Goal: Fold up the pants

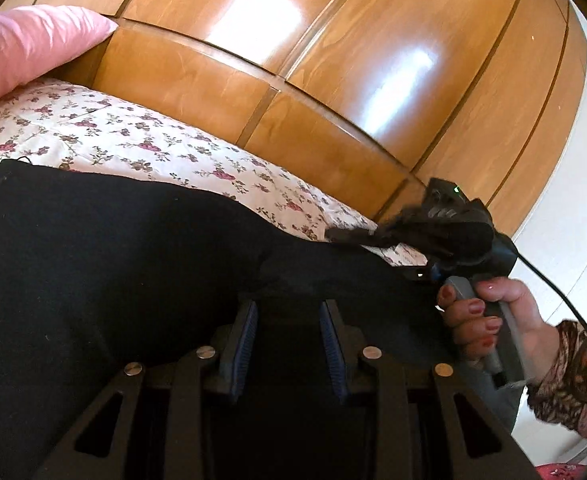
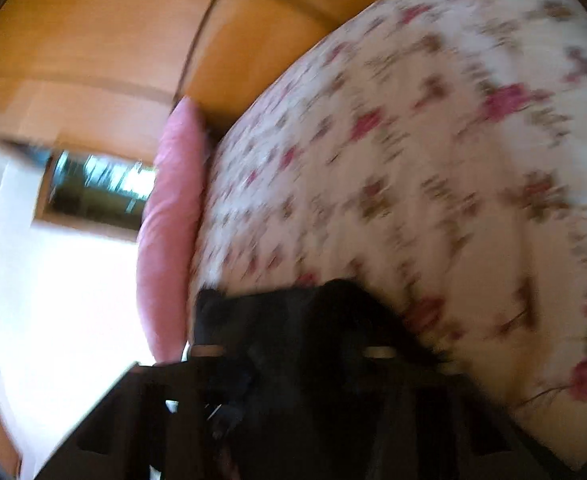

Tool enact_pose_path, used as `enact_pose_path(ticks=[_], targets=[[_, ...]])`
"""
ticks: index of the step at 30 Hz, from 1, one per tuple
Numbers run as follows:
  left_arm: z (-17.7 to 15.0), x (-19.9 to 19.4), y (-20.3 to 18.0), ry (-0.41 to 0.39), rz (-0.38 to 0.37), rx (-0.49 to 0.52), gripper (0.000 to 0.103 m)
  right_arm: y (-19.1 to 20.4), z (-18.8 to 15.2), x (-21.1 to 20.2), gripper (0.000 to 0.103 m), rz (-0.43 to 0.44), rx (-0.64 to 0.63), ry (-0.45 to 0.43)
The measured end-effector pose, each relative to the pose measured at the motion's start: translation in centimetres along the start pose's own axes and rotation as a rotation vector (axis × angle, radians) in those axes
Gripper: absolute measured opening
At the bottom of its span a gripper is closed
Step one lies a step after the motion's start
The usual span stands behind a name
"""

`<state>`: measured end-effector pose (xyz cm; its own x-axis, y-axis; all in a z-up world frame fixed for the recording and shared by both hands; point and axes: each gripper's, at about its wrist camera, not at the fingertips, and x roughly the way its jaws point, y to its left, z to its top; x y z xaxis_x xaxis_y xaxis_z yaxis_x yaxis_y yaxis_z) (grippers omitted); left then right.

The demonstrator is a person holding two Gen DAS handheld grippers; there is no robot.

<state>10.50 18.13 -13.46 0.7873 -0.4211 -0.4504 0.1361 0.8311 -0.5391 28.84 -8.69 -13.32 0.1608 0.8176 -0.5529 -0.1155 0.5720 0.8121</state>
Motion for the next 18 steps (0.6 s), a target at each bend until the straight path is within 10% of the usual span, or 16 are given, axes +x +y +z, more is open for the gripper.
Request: enact_pose_path(ticks=[6,12,16,18], targets=[[0.1,0.3,0.4,0.002,0.025,-0.032,0.03,1.4,-2.8,-2.1,0.008,-0.032,-0.094,-0.246],[0.1,0.7,0.5,0.019,0.046,-0.033,0.028,1.8,-2.7,1.0,0.007,-0.264,-0.231,-0.211],[0.2,0.6,0.5,0.029,0.045,-0.036,0.028,1.1,-2.5,-0.8,0.007,-0.163,-0.148,-0.22],[0.4,0.6,0.5,0.042,0.054,-0.042,0.029,1.6,-3.6,-3.8,0.038,-0.191,-0.131,-0.331]])
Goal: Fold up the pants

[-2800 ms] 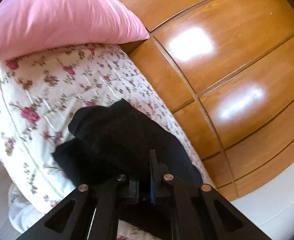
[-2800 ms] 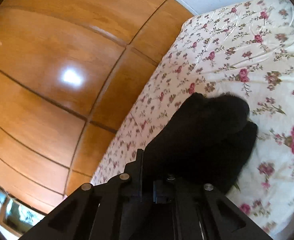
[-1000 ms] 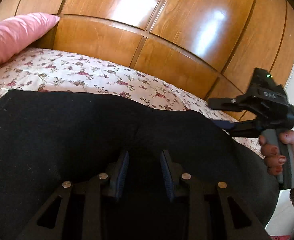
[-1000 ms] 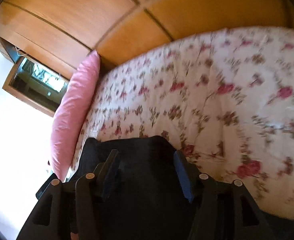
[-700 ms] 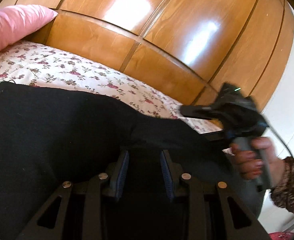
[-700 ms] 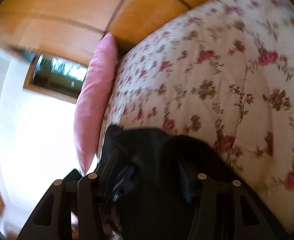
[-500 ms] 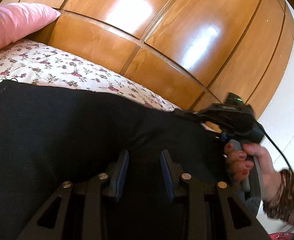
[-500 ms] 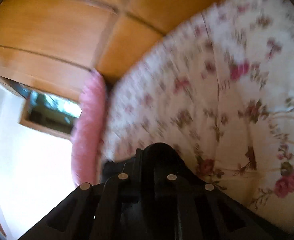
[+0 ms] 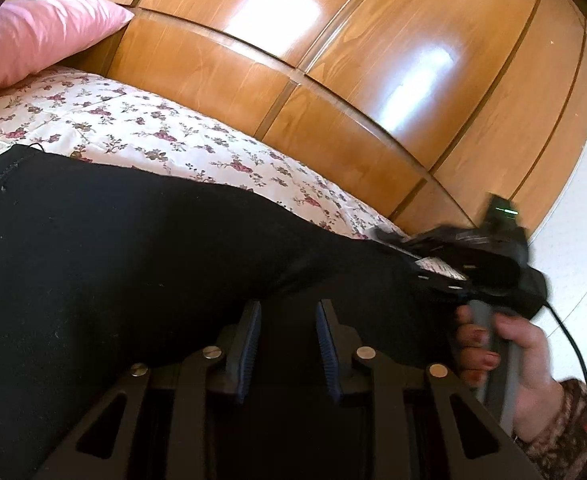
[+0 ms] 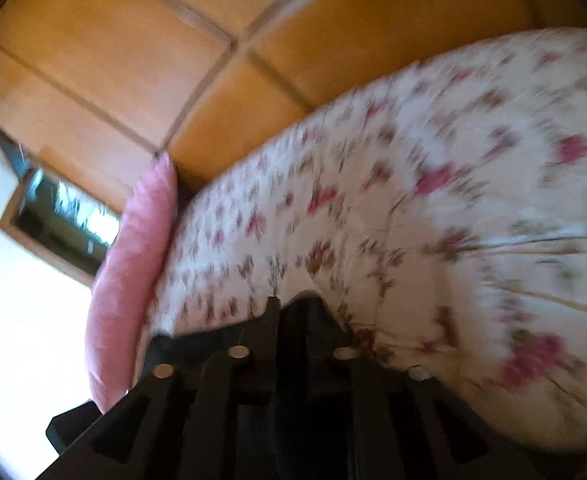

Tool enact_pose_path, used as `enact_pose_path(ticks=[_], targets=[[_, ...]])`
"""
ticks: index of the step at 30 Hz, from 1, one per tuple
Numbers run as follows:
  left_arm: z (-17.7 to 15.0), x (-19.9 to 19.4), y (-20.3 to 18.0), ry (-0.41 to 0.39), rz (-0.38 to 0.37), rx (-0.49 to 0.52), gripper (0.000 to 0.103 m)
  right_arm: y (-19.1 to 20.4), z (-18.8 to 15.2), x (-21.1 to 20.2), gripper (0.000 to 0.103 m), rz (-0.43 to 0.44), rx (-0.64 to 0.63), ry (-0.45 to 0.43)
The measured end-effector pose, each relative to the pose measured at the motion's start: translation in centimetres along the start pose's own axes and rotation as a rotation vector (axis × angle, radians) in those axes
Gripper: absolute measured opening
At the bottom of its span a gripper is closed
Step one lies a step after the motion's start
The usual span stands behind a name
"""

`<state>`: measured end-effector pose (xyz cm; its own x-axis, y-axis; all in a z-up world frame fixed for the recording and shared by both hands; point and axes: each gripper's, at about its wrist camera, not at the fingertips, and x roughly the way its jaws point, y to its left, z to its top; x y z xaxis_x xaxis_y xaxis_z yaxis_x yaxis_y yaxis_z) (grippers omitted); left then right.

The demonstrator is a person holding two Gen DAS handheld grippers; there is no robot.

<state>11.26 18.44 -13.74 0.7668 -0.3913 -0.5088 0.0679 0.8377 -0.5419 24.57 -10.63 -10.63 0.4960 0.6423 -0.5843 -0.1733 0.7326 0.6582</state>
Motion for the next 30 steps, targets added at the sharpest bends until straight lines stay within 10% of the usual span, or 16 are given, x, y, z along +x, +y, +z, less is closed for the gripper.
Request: enact_pose_path(ticks=[2,4,6,9,14,17,25,30], targets=[[0.7,0.2,-0.8,0.044,0.067,0.01,0.029,0.3,-0.2,-4.3,0.063,-0.049,-0.002,-0.155],[1.6,0.1,-1.8,0.08,0.128,0.01,0.035,0.8,-0.5,-7.0,0.056,-0.019,-0.06,-0.188],[2.9,-0.9,-2.9,0.025,0.18,0.041,0.04,2.0,-1.2,-7.9,0.028,-0.023,-0.169,-0.12],[4.2,-0.6,-3.2,-0.011,0.281,0.104,0.063,3.9,-3.5,-7.6,0.022,-0.056,-0.342,-0.036],[4.5,1.6,1.2,0.066,0.577,0.109,0.054,1.3,-5.6,-4.5,0.007,-0.201,-0.362,0.115],[4.6,-0.1,4.0,0.003,0.531,-0.031,0.036,-1.8,-4.9,-3.9,0.0,-0.202,-0.206,0.084],[4.5,0.4,1.2,0.022,0.6,0.081,0.035,-1.5,-4.9,-4.8,0.0,-0.188,-0.221,0.016],[3.4,-0.7,-3.5,-0.026,0.376,0.107,0.058,-0.8,-5.8,-9.6,0.039,-0.18,-0.217,-0.079]])
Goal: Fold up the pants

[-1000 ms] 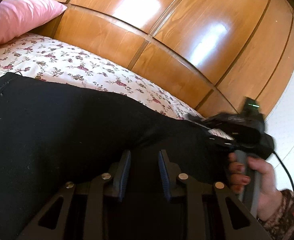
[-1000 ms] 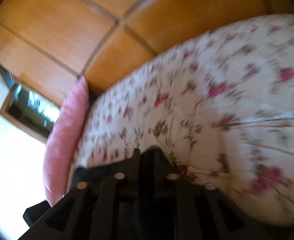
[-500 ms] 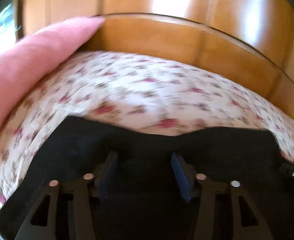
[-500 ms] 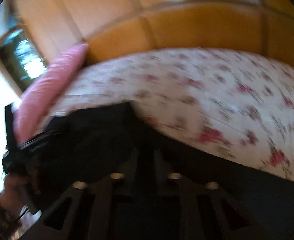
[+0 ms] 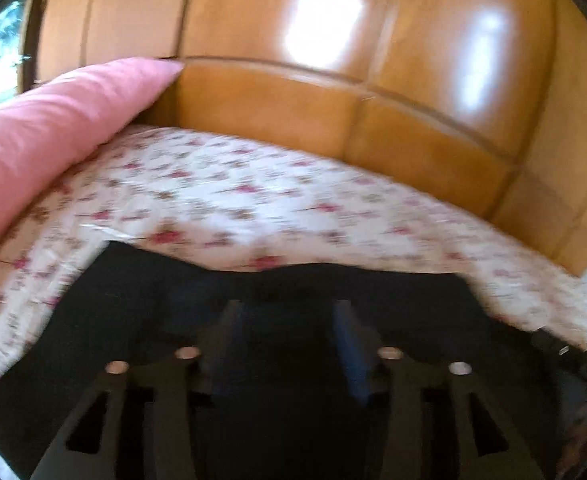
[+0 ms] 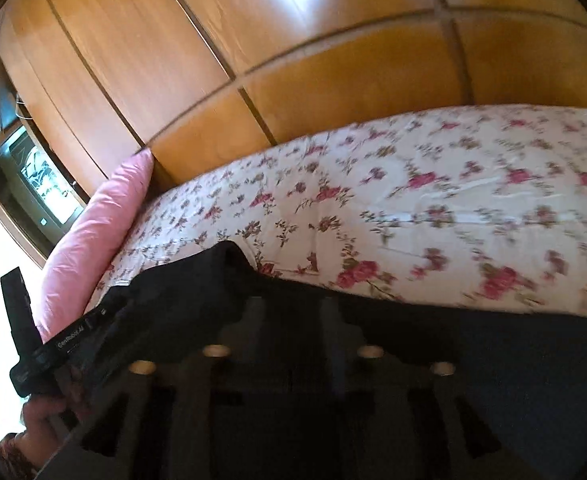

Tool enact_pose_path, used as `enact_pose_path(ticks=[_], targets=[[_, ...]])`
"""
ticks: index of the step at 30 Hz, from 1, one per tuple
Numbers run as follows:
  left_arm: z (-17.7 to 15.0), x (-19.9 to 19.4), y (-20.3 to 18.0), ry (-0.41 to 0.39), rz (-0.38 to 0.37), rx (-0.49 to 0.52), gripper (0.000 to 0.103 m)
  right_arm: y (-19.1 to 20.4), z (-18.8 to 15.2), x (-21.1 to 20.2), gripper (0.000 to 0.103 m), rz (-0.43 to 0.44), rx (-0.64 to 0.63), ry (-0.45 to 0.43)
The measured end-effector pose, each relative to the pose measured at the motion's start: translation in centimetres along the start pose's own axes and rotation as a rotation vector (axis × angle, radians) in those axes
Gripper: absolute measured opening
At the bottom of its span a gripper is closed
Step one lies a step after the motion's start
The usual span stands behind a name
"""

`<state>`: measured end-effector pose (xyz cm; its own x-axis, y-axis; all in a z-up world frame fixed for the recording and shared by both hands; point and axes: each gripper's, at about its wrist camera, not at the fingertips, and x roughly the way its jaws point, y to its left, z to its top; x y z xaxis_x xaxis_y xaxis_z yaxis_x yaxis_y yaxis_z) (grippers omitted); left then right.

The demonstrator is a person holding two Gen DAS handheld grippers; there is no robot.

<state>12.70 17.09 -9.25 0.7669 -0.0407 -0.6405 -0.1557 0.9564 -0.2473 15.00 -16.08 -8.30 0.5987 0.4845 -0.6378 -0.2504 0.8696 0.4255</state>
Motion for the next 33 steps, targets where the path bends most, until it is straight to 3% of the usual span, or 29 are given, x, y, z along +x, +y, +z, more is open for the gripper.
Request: enact_pose_path(ticks=[2,6,9,11,13,14,18,21,23,25,27,30,33], targets=[[-0.3,-0.4,-2.2,0.002,-0.095,0.002,0.062,0.0,-0.7,-1.8,0.049,-0.052,-0.037,-0.01],[-1.3,-0.2,-7.0,0.047,-0.214,0.089,0.062,-1.7,-2.1,-4.9,0.049,-0.128,-0.059,-0.005],[-2.4,0.3,-10.4,0.06,-0.214,0.225,0.062,-4.7,-3.1,-7.3,0.049,-0.165,0.003,0.002],[-3.3,1.1,-12.0,0.063,-0.165,0.325,0.062,-6.8,-4.0,-9.2,0.052,-0.212,0.033,-0.003],[-4.3,2.6,-12.5,0.119,-0.146,0.372,0.062,-9.1,-4.9,-10.9,0.055,-0.269,0.056,-0.003],[-4.7,3.3,-12.4,0.155,-0.143,0.374,0.062,-10.1,-5.1,-11.7,0.055,-0.29,0.069,-0.006],[-4.5,3.0,-11.3,0.144,-0.184,0.324,0.062,-14.2,-5.6,-15.5,0.055,-0.325,0.158,-0.076],[-4.8,2.4,-10.5,0.129,-0.202,0.29,0.062,-17.1,-5.6,-19.3,0.057,-0.459,0.226,-0.152],[-5.0,2.0,-10.2,0.12,-0.212,0.277,0.062,-19.4,-6.1,-22.6,0.057,-0.5,0.325,-0.242],[-4.9,2.2,-9.9,0.117,-0.226,0.259,0.062,-21.1,-6.5,-25.6,0.06,-0.555,0.406,-0.324],[-4.7,2.4,-9.8,0.118,-0.241,0.24,0.062,-22.8,-6.0,-27.8,0.071,-0.603,0.435,-0.369],[-4.6,2.6,-9.8,0.123,-0.249,0.228,0.062,-25.1,-3.7,-28.0,0.072,-0.584,0.418,-0.326],[-4.6,2.5,-9.6,0.122,-0.255,0.217,0.062,-27.9,-2.2,-27.3,0.072,-0.702,0.435,-0.24]])
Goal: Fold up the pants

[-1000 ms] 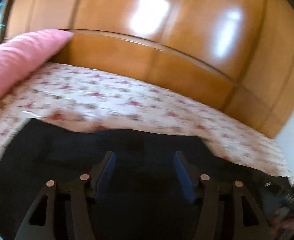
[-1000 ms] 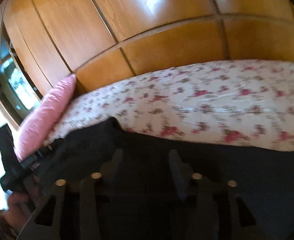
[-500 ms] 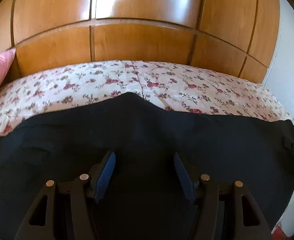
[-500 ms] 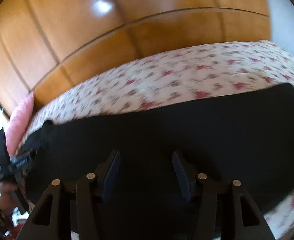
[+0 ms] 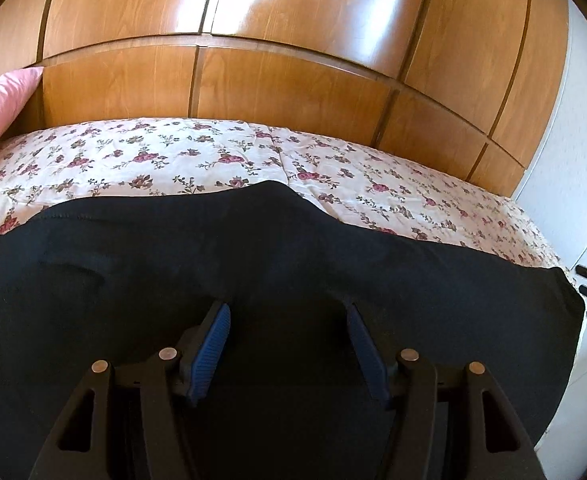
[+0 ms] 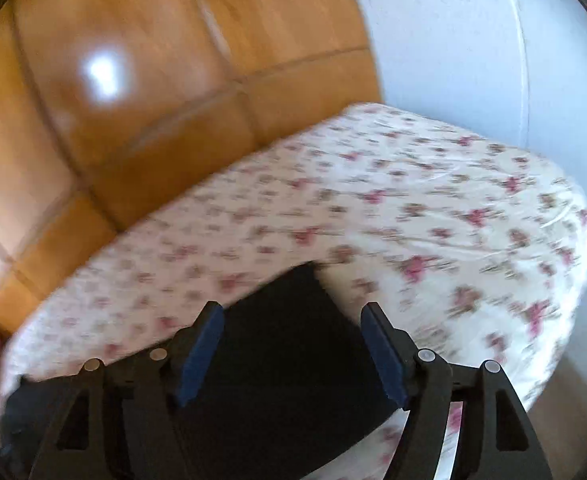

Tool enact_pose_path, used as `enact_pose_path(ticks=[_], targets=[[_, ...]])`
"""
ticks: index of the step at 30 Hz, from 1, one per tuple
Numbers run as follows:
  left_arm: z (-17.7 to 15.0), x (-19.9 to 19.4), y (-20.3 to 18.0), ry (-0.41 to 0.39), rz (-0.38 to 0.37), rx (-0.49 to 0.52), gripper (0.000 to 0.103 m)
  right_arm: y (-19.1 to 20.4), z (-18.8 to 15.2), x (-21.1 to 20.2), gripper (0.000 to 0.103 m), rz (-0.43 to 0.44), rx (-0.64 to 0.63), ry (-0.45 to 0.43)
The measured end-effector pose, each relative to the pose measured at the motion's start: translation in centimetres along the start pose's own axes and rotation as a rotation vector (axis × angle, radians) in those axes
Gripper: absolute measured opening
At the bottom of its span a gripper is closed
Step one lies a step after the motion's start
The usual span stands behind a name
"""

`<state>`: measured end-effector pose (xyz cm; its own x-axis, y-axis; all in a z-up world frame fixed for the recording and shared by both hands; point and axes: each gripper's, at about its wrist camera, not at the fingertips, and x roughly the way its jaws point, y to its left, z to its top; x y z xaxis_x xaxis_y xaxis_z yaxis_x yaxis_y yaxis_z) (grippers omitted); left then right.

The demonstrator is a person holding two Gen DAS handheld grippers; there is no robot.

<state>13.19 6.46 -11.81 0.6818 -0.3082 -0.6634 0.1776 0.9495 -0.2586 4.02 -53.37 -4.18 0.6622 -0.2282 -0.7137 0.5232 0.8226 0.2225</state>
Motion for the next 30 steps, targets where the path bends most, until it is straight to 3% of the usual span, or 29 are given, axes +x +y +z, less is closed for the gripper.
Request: enact_pose_path(ticks=[2,4,6,10,14,16,21,28,30], targets=[[-0.1,-0.2,0.4,-0.007,-0.017,-0.021,0.062,-1.4,0.2,0.4,0.072,-0.01,0.073,0.01],[-0.2,-0.4,0.7,-0.016,-0.036,-0.041,0.062,-2.7,-0.7,-0.6,0.072,0.042,0.164,-0.036],[-0.2,-0.4,0.9,-0.018,-0.044,-0.051,0.062,-3.0,-2.0,-1.6,0.072,0.068,0.166,-0.081],[-0.2,-0.3,0.8,-0.017,-0.044,-0.052,0.062,-3.5,-3.4,-1.0,0.072,0.0,0.147,-0.008],[-0.3,-0.5,1.2,-0.027,-0.065,-0.074,0.062,-6.3,-5.9,-0.6,0.072,0.186,0.424,0.025],[-0.2,-0.5,1.4,-0.026,-0.073,-0.082,0.062,-6.4,-6.9,-0.7,0.073,0.25,0.483,0.011],[-0.2,-0.7,1.8,-0.03,-0.099,-0.112,0.062,-4.6,-7.7,0.7,0.073,0.461,0.487,0.034],[-0.2,-0.7,1.7,-0.033,-0.105,-0.118,0.062,-1.8,-6.2,3.3,0.063,0.44,0.425,-0.014],[-0.2,-0.7,1.8,-0.032,-0.11,-0.124,0.062,-1.5,-6.1,4.0,0.052,0.418,0.423,-0.017]])
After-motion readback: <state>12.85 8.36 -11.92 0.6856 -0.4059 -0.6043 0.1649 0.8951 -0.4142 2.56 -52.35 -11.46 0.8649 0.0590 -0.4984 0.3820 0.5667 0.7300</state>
